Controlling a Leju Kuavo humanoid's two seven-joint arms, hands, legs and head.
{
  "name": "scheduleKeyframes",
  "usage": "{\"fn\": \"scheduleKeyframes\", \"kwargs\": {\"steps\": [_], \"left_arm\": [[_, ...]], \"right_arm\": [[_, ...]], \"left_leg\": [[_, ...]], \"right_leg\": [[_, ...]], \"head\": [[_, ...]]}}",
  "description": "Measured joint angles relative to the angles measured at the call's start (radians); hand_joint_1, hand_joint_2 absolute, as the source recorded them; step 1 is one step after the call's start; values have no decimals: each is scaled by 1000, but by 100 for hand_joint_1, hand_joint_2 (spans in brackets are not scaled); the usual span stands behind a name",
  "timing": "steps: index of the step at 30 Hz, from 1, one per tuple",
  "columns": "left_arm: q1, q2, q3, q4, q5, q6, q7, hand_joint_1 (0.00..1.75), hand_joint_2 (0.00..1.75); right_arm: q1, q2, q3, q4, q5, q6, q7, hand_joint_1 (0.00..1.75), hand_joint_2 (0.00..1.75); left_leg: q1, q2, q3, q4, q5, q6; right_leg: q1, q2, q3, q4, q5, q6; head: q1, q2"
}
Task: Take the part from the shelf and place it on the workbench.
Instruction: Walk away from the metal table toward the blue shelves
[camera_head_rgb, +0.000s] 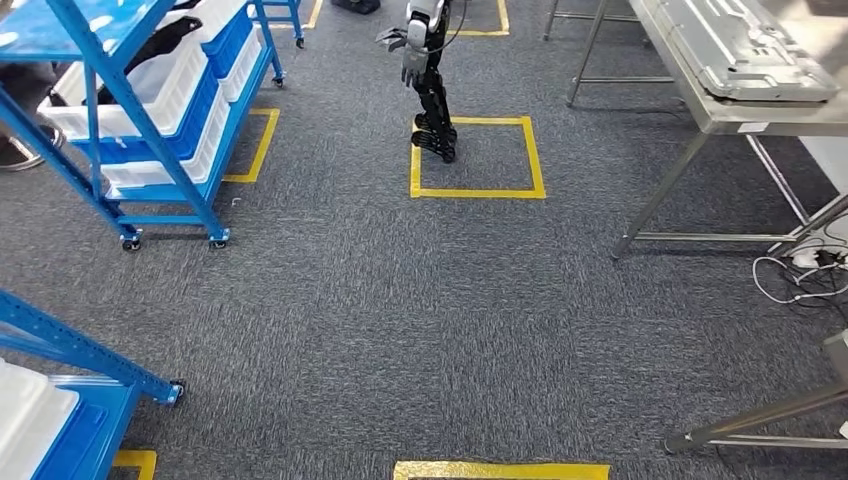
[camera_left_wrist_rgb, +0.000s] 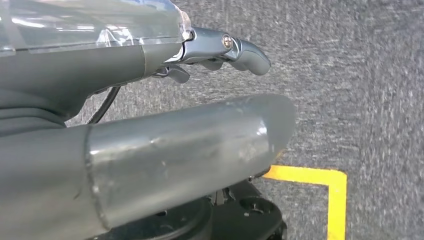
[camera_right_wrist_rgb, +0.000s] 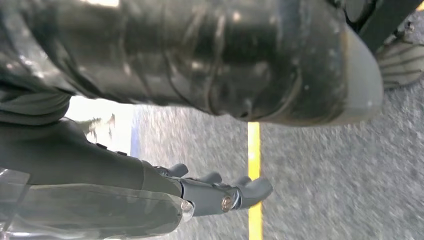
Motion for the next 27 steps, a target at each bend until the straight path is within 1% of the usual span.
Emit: {"fn": "scheduleKeyframes", "kwargs": {"steps": [1, 2, 3, 4, 5, 6, 7, 8, 9, 10, 11, 12, 13, 14, 15, 16, 17, 18, 19, 20, 21, 22, 23, 24, 25, 26, 27], "left_arm": [[1, 0, 0, 0, 0, 0, 1, 0, 0], [2, 0, 0, 0, 0, 0, 1, 0, 0], [3, 1, 0, 0, 0, 0, 2, 0, 0], [3, 1, 0, 0, 0, 0, 3, 0, 0], [2, 1, 0, 0, 0, 0, 4, 0, 0], [1, 1, 0, 0, 0, 0, 4, 0, 0], [0, 1, 0, 0, 0, 0, 5, 0, 0], [1, 1, 0, 0, 0, 0, 5, 0, 0], [2, 1, 0, 0, 0, 0, 5, 0, 0], [3, 1, 1, 0, 0, 0, 5, 0, 0], [4, 1, 1, 0, 0, 0, 5, 0, 0], [4, 1, 1, 0, 0, 0, 5, 0, 0], [2, 1, 1, 0, 0, 0, 5, 0, 0], [1, 2, 1, 0, 0, 0, 5, 0, 0], [0, 2, 1, 0, 0, 0, 6, 0, 0], [0, 2, 1, 0, 0, 0, 6, 0, 0], [0, 1, 1, 0, 0, 0, 6, 0, 0], [2, 1, 1, 0, 0, 0, 6, 0, 0], [2, 1, 1, 0, 0, -1, 7, 0, 0], [1, 1, 1, 0, 0, -2, 8, 0, 0], [0, 1, 1, 0, 0, -3, 8, 0, 0], [-1, 1, 1, 0, 0, -4, 9, 0, 0], [-1, 1, 1, 0, 0, -4, 10, 0, 0], [-1, 1, 1, 0, 0, -4, 11, 0, 0], [-1, 1, 1, 0, 1, -5, 12, 0, 0], [0, 1, 1, 0, 1, -5, 13, 0, 0], [0, 1, 1, 0, 1, -5, 14, 0, 0]], "right_arm": [[-2, 0, 0, 0, 0, 0, 0, 0, 0], [-3, 0, 0, 0, 0, 1, 1, 0, 0], [-3, -1, 0, 0, 0, 2, 1, 0, 0], [-3, -1, 0, 0, 0, 4, 2, 0, 0], [-1, -2, 0, 0, 0, 5, 2, 0, 0], [1, -2, 0, 0, 0, 6, 3, 0, 0], [2, -2, 0, 0, 0, 6, 4, 0, 0], [3, -2, 0, 0, 0, 7, 4, 0, 0], [3, -2, 0, 1, 0, 7, 5, 0, 0], [2, -2, 0, 1, 0, 7, 5, 0, 0], [2, -2, 0, 1, 0, 7, 5, 0, 0], [1, -2, 0, 2, 0, 7, 5, 0, 0], [1, -2, 0, 2, 0, 7, 5, 0, 0], [1, -2, 0, 2, 0, 7, 5, 0, 0], [0, -2, 0, 2, 0, 7, 5, 0, 0], [-2, -2, 0, 3, 1, 7, 5, 0, 0], [-4, -2, 0, 3, 1, 8, 5, 0, 0], [-5, -2, 0, 3, 2, 8, 5, 0, 0], [-5, -3, 0, 3, 3, 9, 5, 0, 0], [-4, -3, 0, 3, 5, 10, 4, 0, 0], [-3, -4, 0, 3, 6, 11, 4, 0, 0], [-1, -4, 0, 3, 7, 11, 4, 0, 0], [0, -4, 0, 3, 8, 12, 5, 0, 0], [1, -4, 0, 4, 9, 13, 5, 0, 0], [1, -4, 0, 4, 10, 14, 6, 0, 0], [2, -5, 0, 4, 10, 15, 7, 0, 0], [2, -5, 0, 4, 11, 15, 7, 0, 0]], "left_leg": [[2, -10, -3, -1, 2, -7], [3, -10, -5, 1, 1, -14], [2, 5, -11, 12, -9, -19], [1, 29, -25, 43, -30, -25], [2, 58, -49, 95, -61, -29], [3, 81, -81, 161, -96, -33], [5, 91, -113, 227, -124, -38], [7, 96, -134, 271, -137, -41], [9, 99, -136, 279, -129, -44], [10, 105, -118, 246, -104, -45], [11, 118, -82, 180, -69, -45], [9, 147, -43, 105, -41, -41], [7, 169, -11, 45, -22, -36], [4, 186, 7, 9, -14, -30], [0, 192, 11, -3, -15, -24], [-2, 179, 9, -3, -13, -19], [0, 167, 9, -5, -10, -13], [2, 155, 11, -8, -7, -6], [4, 143, 12, -12, -2, 1], [6, 131, 13, -14, 2, 7], [5, 120, 11, -14, 3, 11], [3, 108, 8, -14, 5, 14], [2, 94, 7, -13, 6, 15], [2, 79, 7, -12, 6, 15], [1, 63, 7, -11, 5, 15], [2, 48, 8, -9, 5, 14], [2, 33, 8, -7, 4, 12]], "right_leg": [[1, -10, 1, -4, 2, -2], [0, -21, 4, -9, 4, -7], [-2, -33, 7, -15, 7, -14], [-3, -47, 10, -21, 9, -20], [-4, -61, 11, -24, 10, -26], [-2, -75, 11, -25, 10, -29], [-1, -90, 11, -25, 9, -31], [0, -104, 11, -25, 8, -31], [0, -118, 11, -24, 6, -31], [-1, -131, 13, -23, 5, -29], [-1, -143, 16, -22, 2, -26], [0, -154, 19, -20, -1, -22], [2, -164, 22, -19, -5, -16], [5, -173, 25, -17, -8, -11], [7, -182, 28, -17, -10, -5], [8, -192, 32, -18, -11, 0], [6, -194, 35, -17, -14, 7], [3, -181, 35, -8, -23, 12], [1, -157, 27, 14, -43, 16], [-2, -127, 9, 56, -72, 19], [-2, -100, -19, 113, -105, 20], [-2, -87, -49, 175, -132, 20], [-2, -81, -74, 221, -145, 20], [-2, -78, -87, 240, -140, 20], [-3, -76, -82, 223, -115, 19], [-3, -71, -64, 176, -78, 16], [-3, -55, -40, 114, -43, 13]], "head": [[0, 0], [0, 0], [-1, 0], [-2, 0], [-3, 0], [-3, 0], [-4, 0], [-4, 0], [-4, 0], [-4, 0], [-4, 0], [-4, 0], [-3, 0], [-3, 0], [-3, 0], [-2, 0], [-3, 0], [-2, 0], [-2, 0], [-2, 0], [-2, 0], [-2, 0], [-2, 0], [-2, 0], [-2, 0], [-2, 0], [-2, 0]]}}
